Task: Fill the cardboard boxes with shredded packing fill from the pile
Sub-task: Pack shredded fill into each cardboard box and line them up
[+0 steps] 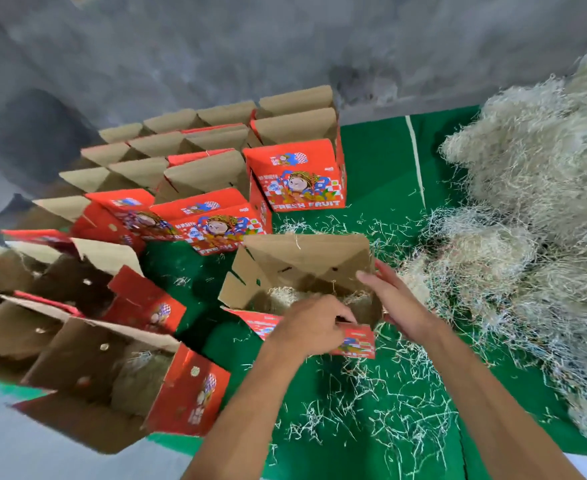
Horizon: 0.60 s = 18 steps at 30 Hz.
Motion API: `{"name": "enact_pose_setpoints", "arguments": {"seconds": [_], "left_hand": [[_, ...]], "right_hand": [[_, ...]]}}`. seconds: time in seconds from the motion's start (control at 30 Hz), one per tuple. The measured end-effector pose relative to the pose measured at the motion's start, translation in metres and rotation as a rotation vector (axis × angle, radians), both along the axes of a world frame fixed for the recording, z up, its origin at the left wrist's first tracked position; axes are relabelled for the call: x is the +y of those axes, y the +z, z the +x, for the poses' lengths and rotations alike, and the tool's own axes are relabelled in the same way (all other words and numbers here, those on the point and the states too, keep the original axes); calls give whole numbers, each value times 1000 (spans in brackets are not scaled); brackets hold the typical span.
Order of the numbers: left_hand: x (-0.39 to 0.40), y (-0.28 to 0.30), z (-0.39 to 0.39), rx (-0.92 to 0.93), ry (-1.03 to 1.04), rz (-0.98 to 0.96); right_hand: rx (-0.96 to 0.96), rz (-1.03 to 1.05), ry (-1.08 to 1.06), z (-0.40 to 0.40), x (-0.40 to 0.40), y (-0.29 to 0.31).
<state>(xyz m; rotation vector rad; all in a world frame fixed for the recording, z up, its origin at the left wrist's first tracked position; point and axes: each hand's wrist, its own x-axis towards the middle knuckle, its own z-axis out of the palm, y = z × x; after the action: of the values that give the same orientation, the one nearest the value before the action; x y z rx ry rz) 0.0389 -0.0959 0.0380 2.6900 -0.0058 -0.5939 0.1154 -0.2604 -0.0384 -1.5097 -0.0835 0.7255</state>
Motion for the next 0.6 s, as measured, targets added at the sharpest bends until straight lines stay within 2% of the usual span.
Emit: {"name": "enact_pose_setpoints", "arguments": {"seconds": [0.3, 0.6], "left_hand": [[106, 15, -20, -85, 151, 118], [225, 33, -49, 3, 351, 168]], "right_hand": [[36, -69, 143, -13, 125, 15], [80, -64, 233, -44, 281, 24]]}}
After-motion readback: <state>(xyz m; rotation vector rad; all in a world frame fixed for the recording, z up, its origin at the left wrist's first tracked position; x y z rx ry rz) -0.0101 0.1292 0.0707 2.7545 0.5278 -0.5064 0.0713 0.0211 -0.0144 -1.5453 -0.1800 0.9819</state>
